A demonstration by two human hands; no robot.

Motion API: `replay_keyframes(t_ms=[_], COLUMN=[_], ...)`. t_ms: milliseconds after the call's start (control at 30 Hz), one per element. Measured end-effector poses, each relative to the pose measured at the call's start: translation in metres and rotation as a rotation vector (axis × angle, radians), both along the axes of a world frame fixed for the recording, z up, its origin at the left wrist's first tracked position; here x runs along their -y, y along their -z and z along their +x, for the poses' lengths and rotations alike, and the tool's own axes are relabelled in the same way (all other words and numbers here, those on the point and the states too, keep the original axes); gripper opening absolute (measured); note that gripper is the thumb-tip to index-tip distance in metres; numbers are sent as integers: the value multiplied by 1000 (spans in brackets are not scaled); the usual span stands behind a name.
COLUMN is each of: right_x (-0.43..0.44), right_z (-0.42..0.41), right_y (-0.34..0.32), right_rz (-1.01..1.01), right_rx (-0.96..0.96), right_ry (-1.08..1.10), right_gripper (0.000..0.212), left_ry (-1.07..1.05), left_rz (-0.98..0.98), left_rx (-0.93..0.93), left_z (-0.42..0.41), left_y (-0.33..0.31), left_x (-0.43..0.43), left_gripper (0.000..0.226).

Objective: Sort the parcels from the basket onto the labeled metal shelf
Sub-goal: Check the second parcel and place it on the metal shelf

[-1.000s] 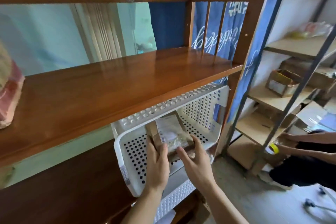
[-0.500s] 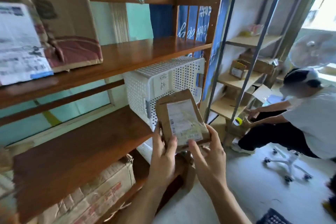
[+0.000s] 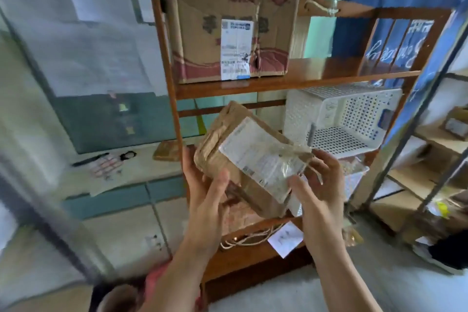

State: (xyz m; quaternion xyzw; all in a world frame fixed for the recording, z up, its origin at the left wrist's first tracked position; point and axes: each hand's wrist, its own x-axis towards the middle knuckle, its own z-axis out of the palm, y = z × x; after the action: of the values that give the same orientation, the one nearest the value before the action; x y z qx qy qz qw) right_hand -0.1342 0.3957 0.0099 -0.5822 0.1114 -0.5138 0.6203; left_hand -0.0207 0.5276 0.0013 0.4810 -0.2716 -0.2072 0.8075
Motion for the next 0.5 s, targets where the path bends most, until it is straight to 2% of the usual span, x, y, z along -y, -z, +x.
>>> replay_keyframes(t_ms=[100,200,300,333,433,500], right_x=[-40,-96,-154,-174,-227,-261], right_z=[28,54,73,78,89,98], right_y=[-7,-15,-18,-15,-10,-11], right_rz=[-19,-10,-129,-158,-193,-124], right_rx=[42,49,-8,-38,-124,-103], right_ry=[-126,-220,-313,-387,-559,-646], right_gripper=[37,34,17,18,59,71], left_ry=[-51,-235,-463,-507,-509,-506], left_rz=[-58,-67,-155,-202,-310,-320], left_rx=[-210,-360,-458,-474,-426,-341], left_z=[15,21,22,21,23,30], left_y=[2,6,7,5,0,-2], left_x=[-72,-135,-190,-207,-248,-279], left_gripper=[111,112,91,83,70,65])
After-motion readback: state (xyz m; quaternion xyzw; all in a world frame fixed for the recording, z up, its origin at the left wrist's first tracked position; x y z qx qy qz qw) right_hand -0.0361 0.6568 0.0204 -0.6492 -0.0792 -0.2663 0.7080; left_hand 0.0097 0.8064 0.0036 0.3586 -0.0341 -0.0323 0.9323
